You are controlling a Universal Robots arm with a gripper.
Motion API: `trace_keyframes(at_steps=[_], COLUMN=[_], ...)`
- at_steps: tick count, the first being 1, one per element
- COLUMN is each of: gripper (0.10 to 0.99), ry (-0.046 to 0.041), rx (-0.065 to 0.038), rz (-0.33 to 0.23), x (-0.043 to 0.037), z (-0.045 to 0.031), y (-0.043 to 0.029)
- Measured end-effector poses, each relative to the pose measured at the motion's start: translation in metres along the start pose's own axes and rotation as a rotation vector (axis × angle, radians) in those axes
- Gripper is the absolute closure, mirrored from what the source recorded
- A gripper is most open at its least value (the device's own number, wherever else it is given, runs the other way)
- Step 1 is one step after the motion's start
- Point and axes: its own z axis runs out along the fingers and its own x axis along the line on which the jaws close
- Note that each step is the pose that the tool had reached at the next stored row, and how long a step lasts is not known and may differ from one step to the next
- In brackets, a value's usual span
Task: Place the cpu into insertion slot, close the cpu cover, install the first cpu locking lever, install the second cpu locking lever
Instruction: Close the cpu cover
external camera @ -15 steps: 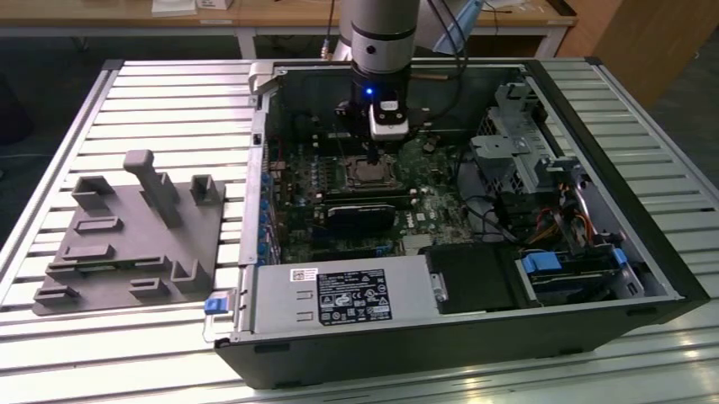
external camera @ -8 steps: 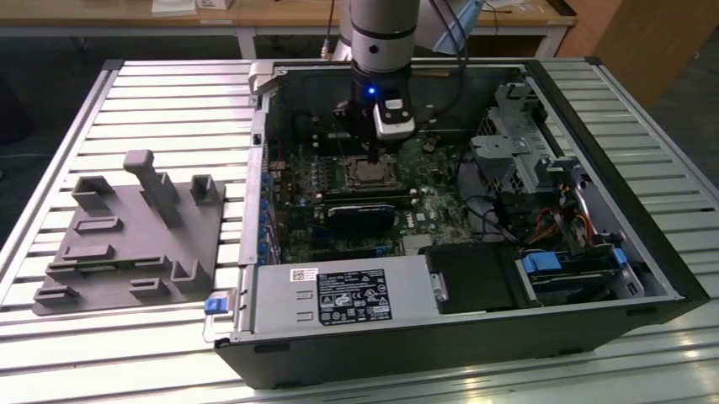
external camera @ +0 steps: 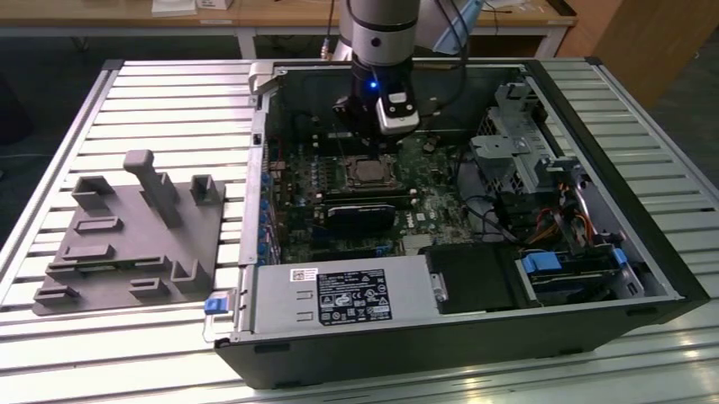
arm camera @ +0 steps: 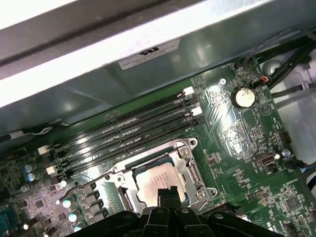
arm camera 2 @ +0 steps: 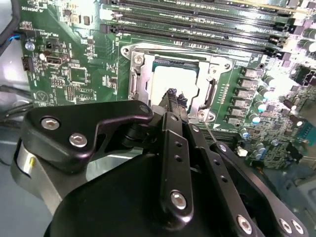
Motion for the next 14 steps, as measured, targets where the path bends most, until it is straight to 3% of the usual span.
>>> trace_keyframes(at_steps=[5,14], gripper=[0.980,0.980], ry=[0.0028,0.0067], rx=[-0.005,-0.010], rz=[-0.056,-0.218], x=[0.0000,0.0000], z=[-0.0003,0.0008], y=[0.0001,0.0000])
